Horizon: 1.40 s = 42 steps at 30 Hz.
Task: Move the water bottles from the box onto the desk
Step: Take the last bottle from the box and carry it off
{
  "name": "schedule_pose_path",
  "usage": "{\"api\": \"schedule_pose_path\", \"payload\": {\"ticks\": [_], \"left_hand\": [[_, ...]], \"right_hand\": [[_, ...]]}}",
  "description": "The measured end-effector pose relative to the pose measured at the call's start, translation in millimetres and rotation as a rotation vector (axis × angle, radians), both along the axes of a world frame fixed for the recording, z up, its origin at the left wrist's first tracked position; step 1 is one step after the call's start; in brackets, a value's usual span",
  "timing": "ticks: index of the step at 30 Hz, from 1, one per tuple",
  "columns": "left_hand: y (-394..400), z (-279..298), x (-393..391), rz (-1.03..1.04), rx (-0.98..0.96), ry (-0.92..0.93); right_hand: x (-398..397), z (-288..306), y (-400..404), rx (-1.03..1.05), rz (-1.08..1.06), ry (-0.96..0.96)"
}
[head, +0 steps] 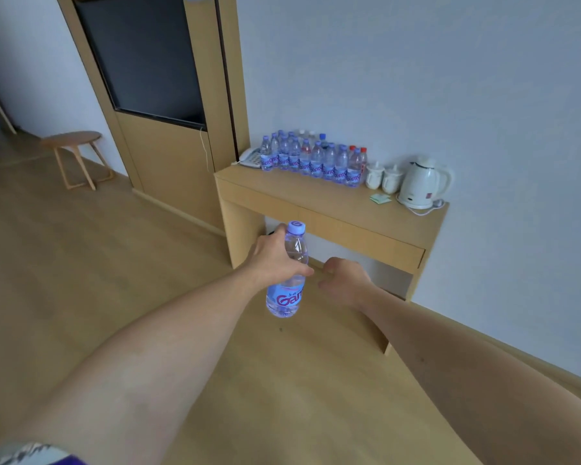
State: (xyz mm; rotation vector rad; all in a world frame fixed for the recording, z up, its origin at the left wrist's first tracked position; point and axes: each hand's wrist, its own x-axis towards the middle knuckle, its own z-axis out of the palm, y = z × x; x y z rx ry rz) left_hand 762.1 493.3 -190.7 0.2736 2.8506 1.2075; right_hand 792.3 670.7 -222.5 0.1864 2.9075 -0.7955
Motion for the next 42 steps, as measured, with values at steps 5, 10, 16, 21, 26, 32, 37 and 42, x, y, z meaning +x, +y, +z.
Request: {"api": "schedule_pose_path", "payload": {"ticks": [5, 10, 16, 21, 26, 32, 37, 42], "left_hand": [[-27, 5, -88, -0.007, 0.013, 0.0], [-51, -10, -166, -0.001, 0.002, -0.023], [-64, -33, -282, 0.011, -0.026, -0.036], [-66, -34, -399, 0.021, -0.055, -0.06], [-66, -21, -510, 0.014, -0.09, -0.071], [-69, -26, -612, 0.013, -0.071, -0.099], [-77, -45, -692, -0.06, -0.12, -0.095], [-87, -62, -782, -0.151, -0.13, -0.114]], "right_hand": [[-83, 9, -22, 0.048, -0.014, -0.005], [-165, -2, -41, 0.011, -0.01, -0.021], [-293, -25, -53, -0.073, -0.001, -0.027], [-422, -33, -54, -0.091, -0.002, -0.023], [-533, -27, -55, -0.133, -0.018, -0.039], [-627, -38, -69, -0.083, -0.013, -0.079], [-700, -52, -75, -0.033, -0.039, -0.075], [-770, -66, -86, -0.029, -0.153, -0.082]]}}
